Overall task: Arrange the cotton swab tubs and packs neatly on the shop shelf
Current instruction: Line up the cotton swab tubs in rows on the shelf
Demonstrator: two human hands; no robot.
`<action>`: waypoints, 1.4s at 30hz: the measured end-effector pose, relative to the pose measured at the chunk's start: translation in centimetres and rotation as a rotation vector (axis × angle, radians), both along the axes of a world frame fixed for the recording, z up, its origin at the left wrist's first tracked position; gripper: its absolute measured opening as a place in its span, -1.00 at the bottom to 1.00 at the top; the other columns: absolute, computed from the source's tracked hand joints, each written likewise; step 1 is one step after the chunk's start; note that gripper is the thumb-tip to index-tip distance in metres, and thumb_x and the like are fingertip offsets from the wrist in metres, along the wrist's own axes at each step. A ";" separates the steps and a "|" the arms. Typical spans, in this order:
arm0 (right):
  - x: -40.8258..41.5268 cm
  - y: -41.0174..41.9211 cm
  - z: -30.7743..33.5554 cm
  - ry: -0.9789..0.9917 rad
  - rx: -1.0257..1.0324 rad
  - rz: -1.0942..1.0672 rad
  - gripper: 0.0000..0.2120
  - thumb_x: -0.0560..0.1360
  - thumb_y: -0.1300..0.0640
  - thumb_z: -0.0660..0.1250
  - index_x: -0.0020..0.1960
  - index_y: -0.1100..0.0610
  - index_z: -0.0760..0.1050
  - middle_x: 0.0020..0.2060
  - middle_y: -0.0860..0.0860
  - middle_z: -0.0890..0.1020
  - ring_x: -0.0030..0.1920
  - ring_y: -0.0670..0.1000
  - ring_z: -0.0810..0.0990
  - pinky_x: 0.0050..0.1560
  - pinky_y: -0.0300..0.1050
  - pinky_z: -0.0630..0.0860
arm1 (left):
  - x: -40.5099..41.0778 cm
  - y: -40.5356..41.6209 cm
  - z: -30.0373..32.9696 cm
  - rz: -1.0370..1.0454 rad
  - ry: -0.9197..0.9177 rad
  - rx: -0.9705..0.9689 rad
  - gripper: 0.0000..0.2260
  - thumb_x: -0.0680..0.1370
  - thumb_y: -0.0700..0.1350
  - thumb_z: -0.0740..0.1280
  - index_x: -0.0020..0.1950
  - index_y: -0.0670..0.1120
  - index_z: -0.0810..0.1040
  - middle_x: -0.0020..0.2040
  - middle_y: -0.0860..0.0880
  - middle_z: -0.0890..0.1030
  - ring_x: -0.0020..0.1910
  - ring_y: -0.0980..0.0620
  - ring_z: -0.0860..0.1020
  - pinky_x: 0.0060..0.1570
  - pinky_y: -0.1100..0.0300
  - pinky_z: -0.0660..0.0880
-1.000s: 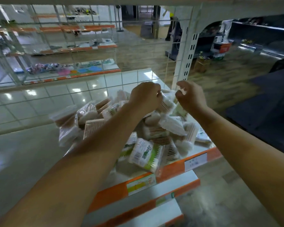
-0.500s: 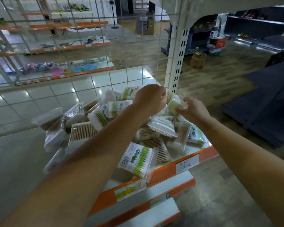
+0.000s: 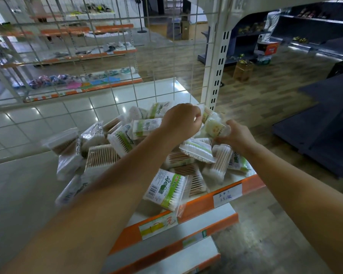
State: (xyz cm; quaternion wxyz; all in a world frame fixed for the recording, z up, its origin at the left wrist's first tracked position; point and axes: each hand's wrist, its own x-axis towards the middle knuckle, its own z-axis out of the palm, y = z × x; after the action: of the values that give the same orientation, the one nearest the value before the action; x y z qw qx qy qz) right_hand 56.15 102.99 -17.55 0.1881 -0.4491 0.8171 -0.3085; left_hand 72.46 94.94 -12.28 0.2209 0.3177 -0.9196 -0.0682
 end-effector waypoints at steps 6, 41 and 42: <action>-0.5 0.3 0.4 0.096 -0.014 -0.039 -0.48 0.41 0.05 0.42 0.29 0.16 0.34 0.02 0.12 0.52 -0.08 0.04 0.47 -0.13 -0.08 0.48 | 0.2 0.1 0.1 0.012 -0.006 0.020 -0.79 0.53 -0.12 0.21 0.00 -0.14 0.61 -0.06 -0.07 0.63 -0.08 -0.07 0.55 -0.09 0.11 0.49; 14.4 -0.8 12.0 0.117 -0.687 -0.003 -0.52 0.35 -0.08 0.41 0.21 0.09 0.47 -0.05 0.03 0.58 -0.04 -0.03 0.52 0.03 -0.05 0.52 | 10.5 4.5 1.8 0.110 0.478 0.269 -0.30 0.45 0.10 0.39 0.48 -0.05 0.16 0.34 -0.08 0.42 0.29 -0.05 0.41 0.21 0.03 0.40; 15.3 -1.0 12.0 0.120 -0.675 0.015 -0.52 0.36 -0.07 0.42 0.22 0.08 0.46 -0.02 0.04 0.58 -0.04 -0.04 0.51 0.01 -0.09 0.50 | 11.1 4.5 1.8 0.130 0.499 0.268 -0.31 0.45 0.10 0.40 0.48 -0.05 0.17 0.33 -0.07 0.44 0.27 -0.04 0.43 0.19 0.06 0.41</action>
State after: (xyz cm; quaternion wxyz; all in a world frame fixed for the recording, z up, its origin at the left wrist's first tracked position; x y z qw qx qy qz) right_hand 71.43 101.99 -5.60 -0.0174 -0.5094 0.6753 -0.5331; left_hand 83.58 99.44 -10.45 0.4003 0.3758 -0.7973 -0.2508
